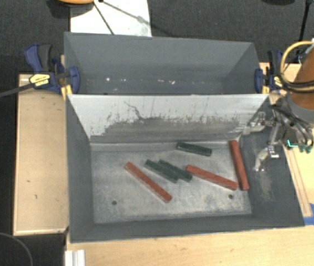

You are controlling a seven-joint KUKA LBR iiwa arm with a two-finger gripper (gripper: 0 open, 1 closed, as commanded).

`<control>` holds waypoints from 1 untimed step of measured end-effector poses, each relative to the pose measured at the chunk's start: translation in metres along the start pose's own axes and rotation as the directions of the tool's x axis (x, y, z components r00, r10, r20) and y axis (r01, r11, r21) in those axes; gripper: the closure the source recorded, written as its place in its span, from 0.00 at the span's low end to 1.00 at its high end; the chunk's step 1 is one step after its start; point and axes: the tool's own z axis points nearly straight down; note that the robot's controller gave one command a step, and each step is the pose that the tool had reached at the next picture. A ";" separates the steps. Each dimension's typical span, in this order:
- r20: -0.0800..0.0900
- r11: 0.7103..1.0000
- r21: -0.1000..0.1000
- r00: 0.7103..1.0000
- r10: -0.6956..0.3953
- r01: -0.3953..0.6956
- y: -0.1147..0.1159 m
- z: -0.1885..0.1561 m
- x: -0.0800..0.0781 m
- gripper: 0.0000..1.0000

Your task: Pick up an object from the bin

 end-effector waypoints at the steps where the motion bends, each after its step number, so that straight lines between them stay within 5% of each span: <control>1: 0.008 1.000 0.001 1.000 -0.003 0.003 0.001 -0.005 -0.002 0.00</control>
Offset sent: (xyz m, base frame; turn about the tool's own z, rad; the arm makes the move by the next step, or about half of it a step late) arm 0.0211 0.0359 -0.1352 -0.0480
